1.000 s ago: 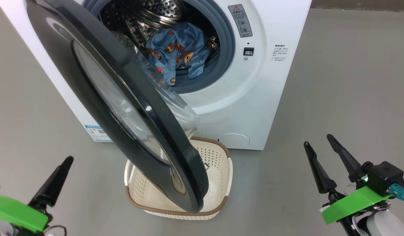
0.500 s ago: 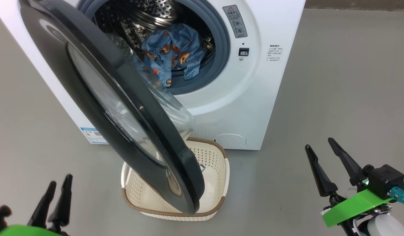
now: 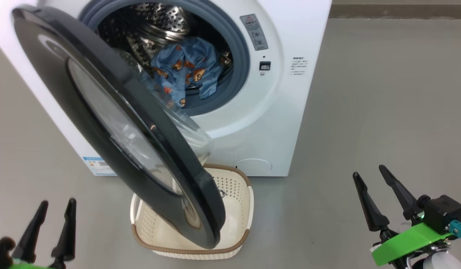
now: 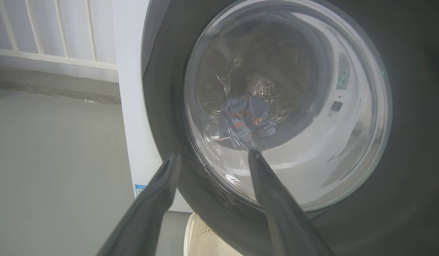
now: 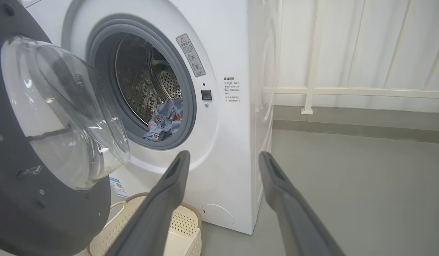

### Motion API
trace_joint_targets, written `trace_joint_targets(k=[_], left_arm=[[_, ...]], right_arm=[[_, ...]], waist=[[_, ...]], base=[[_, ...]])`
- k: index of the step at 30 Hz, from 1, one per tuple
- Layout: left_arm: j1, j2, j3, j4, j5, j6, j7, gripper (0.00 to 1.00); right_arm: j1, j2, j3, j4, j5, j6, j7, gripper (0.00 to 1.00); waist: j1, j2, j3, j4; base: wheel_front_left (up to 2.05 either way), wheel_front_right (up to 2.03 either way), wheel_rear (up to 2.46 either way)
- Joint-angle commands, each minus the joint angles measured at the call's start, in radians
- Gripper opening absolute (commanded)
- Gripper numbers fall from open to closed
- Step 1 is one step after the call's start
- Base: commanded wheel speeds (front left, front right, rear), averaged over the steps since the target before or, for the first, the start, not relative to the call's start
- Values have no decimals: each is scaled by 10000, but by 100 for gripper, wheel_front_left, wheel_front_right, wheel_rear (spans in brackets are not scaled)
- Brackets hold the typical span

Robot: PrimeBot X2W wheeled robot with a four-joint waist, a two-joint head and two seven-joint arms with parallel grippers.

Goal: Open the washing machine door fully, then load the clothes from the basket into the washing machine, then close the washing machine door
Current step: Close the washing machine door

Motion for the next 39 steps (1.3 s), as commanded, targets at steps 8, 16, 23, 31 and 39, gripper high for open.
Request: trace_joint_targets(k=[8,16,23,31,39], left_arm=[[555,-117,1043,-840,1515,4,-105,100],[971,-437,1406,-1150,2043,4,-106,100],[1347,-688,1669,-1165,2324,4,-106,100],[1341,-767,1656,-1081,2425,4,-106,100],[1297,-803,1656,-1095,2489,4,-106,100]], right_arm=[[163,-141,20,-241,26,54,-80,100],[326,-122,-157,-233,28,54,-80,100],[424,-38,-234,-248,22,54,-80,100],[425,-15,-303,-254,-9,54,-80,100],[402,-13,-323,-263,-31,54,-80,100]], waist=[[0,0,-177,-492],[0,0,-241,-737],[0,0,-243,-833],[0,0,-179,-818],[0,0,-154,-793]], base=[[0,0,0],[0,0,0],[0,0,0],[0,0,0],[0,0,0]])
